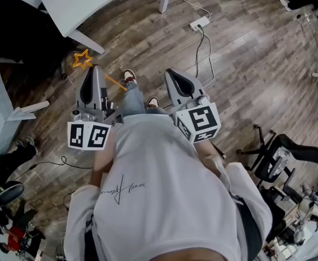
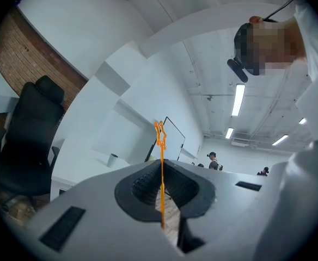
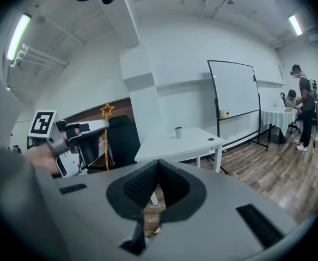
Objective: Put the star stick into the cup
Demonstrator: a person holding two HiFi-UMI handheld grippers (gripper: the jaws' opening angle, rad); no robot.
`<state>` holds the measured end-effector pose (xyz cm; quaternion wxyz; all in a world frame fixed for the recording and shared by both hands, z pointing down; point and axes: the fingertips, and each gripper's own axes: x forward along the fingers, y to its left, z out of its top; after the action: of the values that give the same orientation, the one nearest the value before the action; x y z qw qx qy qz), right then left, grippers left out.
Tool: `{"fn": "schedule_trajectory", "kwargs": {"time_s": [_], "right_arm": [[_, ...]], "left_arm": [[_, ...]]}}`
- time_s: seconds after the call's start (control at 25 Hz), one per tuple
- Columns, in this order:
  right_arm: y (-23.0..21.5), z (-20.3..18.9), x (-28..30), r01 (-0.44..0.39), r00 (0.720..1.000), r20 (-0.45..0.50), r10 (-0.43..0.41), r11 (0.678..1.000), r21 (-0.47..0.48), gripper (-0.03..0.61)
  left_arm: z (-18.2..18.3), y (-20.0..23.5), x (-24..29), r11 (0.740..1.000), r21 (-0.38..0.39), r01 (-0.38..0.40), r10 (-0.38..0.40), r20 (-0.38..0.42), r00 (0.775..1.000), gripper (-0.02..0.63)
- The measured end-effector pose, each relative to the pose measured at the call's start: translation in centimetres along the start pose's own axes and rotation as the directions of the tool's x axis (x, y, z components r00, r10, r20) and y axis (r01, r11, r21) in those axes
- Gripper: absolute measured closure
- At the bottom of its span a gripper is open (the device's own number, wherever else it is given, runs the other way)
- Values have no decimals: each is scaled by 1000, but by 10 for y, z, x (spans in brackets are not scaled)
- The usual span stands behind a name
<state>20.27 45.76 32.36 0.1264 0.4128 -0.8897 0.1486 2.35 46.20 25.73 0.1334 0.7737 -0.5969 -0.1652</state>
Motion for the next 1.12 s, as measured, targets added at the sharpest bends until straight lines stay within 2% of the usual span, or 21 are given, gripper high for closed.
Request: {"fn": "schedule_trajectory", "kwargs": {"time_s": [0.2,0.72,1.12], "right_arm": [[-6,7,23,-7,1000,-10,7,1000,-6,569],[-26,37,100,13,999,-29,-13,1000,14,568],[-27,65,161,32,999,-24,-32,999,9,568]], "left_arm": [[-3,10,21,999,32,10,-9,-30,1000,597],[10,57,93,999,22,43,-41,-77,996,597],[30,99,137,997,15,80,-79,-78,994,597]]}}
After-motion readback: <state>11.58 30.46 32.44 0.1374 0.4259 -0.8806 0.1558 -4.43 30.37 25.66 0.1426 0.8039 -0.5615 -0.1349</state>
